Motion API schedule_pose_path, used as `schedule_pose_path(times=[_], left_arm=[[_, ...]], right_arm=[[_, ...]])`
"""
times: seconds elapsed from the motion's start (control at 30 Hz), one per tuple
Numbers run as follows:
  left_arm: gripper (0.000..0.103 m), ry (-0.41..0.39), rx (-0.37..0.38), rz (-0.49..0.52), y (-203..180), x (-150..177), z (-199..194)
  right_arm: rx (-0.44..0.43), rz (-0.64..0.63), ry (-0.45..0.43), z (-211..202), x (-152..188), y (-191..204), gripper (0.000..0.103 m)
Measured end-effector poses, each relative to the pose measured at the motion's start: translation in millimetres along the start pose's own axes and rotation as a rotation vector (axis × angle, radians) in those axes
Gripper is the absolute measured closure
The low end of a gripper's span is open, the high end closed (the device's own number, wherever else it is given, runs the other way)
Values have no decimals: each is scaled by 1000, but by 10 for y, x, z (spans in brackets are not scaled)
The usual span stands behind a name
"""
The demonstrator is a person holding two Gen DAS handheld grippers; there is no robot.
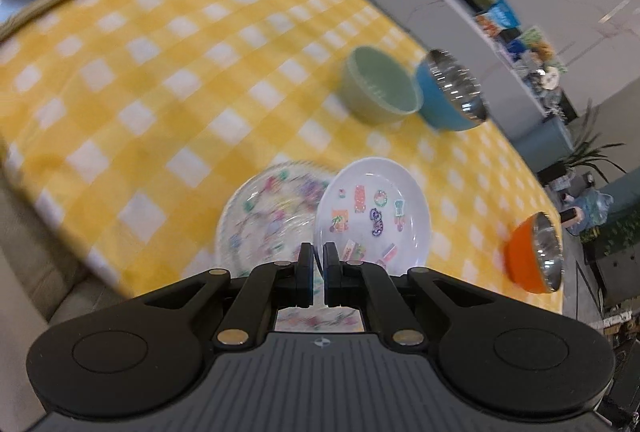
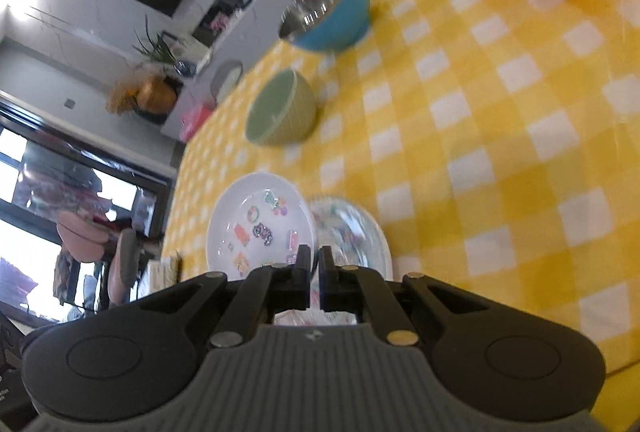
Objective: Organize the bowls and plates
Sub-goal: 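Carry the small plate with the left tool onto the glass plate and release, then move the open left tool to the orange steel bowl's rim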
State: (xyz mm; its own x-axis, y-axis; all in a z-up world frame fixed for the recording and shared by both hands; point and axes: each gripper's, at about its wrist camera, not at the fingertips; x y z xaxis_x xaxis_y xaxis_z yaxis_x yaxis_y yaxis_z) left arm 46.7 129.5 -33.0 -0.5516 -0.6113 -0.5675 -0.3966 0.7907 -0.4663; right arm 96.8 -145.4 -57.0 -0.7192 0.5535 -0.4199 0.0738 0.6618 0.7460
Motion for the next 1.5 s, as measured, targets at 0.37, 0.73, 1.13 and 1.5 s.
schedule_pose_path(times=[0.37, 0.73, 1.13, 1.5], left_arm=[[99, 72, -50, -49, 215, 105, 166], [93, 100, -72, -47, 228, 159, 204], [67, 67, -77, -6, 150, 101, 108], [63, -77, 87, 192, -444, 33, -139]], right_arm=[[54, -4, 81, 202, 120, -62, 102], [71, 21, 108, 219, 125, -108, 101], [71, -36, 40, 90, 63, 11, 70], [95, -206, -164, -285, -307, 194, 60]])
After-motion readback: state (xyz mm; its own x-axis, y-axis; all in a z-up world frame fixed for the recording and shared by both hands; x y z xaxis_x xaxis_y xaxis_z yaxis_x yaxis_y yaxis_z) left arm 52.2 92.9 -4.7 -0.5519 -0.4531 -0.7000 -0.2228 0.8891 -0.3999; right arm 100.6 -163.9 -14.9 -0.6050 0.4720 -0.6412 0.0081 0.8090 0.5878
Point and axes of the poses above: each gripper's, at about its wrist camera, not at the fingertips, and z roughly the way its jaws point, y to its left, x to its underside, and after that the axes turned 15 degrees about -y, right-handed
